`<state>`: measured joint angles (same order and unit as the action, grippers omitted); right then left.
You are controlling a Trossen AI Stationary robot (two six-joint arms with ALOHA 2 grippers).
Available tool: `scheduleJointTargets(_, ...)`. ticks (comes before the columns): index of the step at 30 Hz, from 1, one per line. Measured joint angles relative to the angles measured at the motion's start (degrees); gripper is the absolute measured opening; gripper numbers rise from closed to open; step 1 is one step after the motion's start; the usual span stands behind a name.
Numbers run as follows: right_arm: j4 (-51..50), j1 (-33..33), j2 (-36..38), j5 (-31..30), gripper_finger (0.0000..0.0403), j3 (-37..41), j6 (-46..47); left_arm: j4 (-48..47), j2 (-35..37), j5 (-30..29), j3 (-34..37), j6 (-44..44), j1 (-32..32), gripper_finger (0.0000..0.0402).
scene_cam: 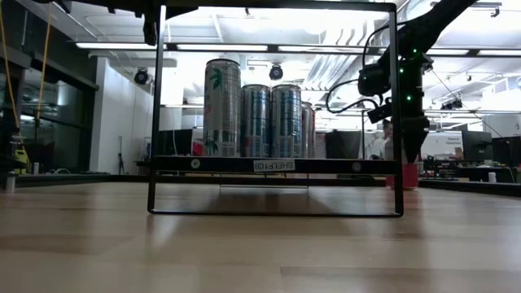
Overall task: Place canned beverage on shelf
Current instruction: Put the top pink soda can on the shelf
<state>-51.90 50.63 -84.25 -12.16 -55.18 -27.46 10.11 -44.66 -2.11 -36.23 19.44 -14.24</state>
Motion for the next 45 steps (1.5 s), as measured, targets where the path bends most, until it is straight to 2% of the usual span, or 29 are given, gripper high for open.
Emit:
scheduleJointTargets(6, 1.5, 0.0, 0.0, 0.2, 0.0397, 0.0, -13.7, 0.0, 0.0, 0.0, 0.0, 1.0, 0.0, 0.0001)
scheduleJointTargets(13, 3.0, 0.0, 0.0, 0.2, 0.0397, 0.0, -25.0, 0.0, 0.0, 0.0, 0.0, 1.0, 0.0, 0.0001)
scheduleJointTargets(24, 3.0, -1.5, 0.0, 2.1, 0.0394, 0.0, -24.1, 0.0, 0.0, 0.0, 0.0, 1.0, 0.0, 0.0000)
scheduleJointTargets(28, 2.7, -3.3, 0.0, 0.4, 0.0359, 0.0, -22.0, 0.0, 0.0, 0.0, 0.0, 1.0, 0.0, 0.0000)
scheduleJointTargets(32, 1.9, -4.9, 0.1, -2.0, 0.0303, -0.1, -16.7, 0.0, 0.0, 0.0, 0.0, 1.0, 0.0, 0.0001)
scheduleJointTargets(35, 0.1, -5.9, 0.1, -3.6, 0.0303, -0.1, -9.1, 0.0, 0.0, 0.0, 0.0, 1.0, 0.0, 0.0000)
scheduleJointTargets(39, -4.8, -7.3, 0.1, -3.2, 0.0303, -0.5, 7.6, 0.0, 0.0, 0.0, 0.0, 1.0, 0.0, 0.0001)
scheduleJointTargets(41, -8.9, -8.2, -0.1, 0.3, 0.0303, -1.7, 17.6, 0.0, 0.0, 0.0, 0.0, 1.0, 0.0, 0.0000)
scheduleJointTargets(45, -13.6, -11.3, 1.0, 12.4, 0.0303, -6.1, 35.8, 0.1, 0.0, 0.0, 0.0, 1.0, 0.0, 0.0001)
